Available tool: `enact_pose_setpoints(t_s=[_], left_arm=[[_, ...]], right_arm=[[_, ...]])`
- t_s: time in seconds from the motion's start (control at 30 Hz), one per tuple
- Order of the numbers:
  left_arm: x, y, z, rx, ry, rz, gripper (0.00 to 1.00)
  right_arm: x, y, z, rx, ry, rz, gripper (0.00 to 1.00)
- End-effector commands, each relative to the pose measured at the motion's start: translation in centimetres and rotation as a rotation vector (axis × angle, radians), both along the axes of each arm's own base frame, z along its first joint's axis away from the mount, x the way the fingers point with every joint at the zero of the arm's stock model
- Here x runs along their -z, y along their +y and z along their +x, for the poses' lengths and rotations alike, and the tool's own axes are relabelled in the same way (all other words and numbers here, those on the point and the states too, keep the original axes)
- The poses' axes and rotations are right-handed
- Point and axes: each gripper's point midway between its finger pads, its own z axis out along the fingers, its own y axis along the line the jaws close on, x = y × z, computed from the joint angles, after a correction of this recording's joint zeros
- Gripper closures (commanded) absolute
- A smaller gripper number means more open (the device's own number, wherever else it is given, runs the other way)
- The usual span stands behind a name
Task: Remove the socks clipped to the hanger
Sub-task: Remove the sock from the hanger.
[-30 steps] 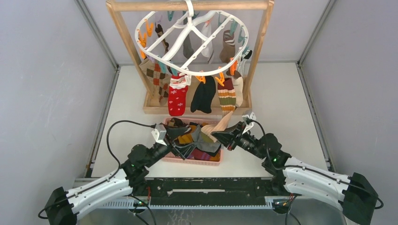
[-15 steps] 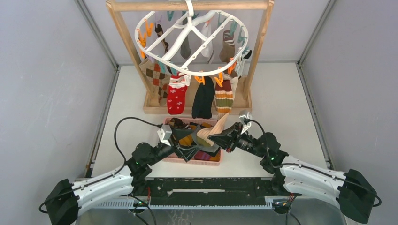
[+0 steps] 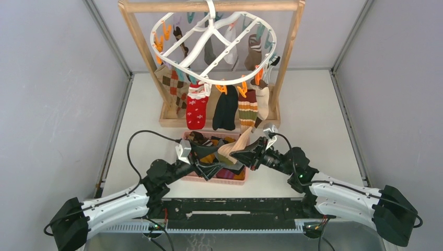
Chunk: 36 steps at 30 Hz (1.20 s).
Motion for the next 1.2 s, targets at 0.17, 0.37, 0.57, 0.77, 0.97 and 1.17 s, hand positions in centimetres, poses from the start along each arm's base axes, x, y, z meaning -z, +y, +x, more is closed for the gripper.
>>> enact_pose_setpoints(t_s=[0.17, 0.37, 0.57, 0.77, 0.97, 1.17], left_arm=[[-3.0, -1.1, -0.7, 0.058, -0.054, -0.051, 0.37], [-3.2, -1.0, -0.8, 0.062, -0.06, -0.056, 0.62], [-3.5, -1.1, -0.9, 0.068, -0.061, -0.056, 0.78], [-3.6, -1.1, -0.6, 0.052, -0.053, -0.051, 1.0], [-3.4, -0.4, 0.6, -0.028, -0.04, -0.026, 1.0], [-3.3, 0.1, 1.8, -0.102, -0.026, 0.009, 1.0]], right_arm=[[-3.0, 0.3, 0.3, -0.003, -0.051, 0.072, 0.9], [-2.8, 0.3, 0.6, 0.006, -0.048, 0.064, 0.89], [-2.5, 0.4, 0.7, 0.009, -0.042, 0.057, 0.89], [-2.3, 0.5, 1.0, 0.023, -0.037, 0.042, 0.88], [-1.4, 0.2, 1.7, 0.06, -0.025, -0.001, 0.76], [-0.2, -0.5, 2.8, 0.138, -0.005, -0.052, 0.55]])
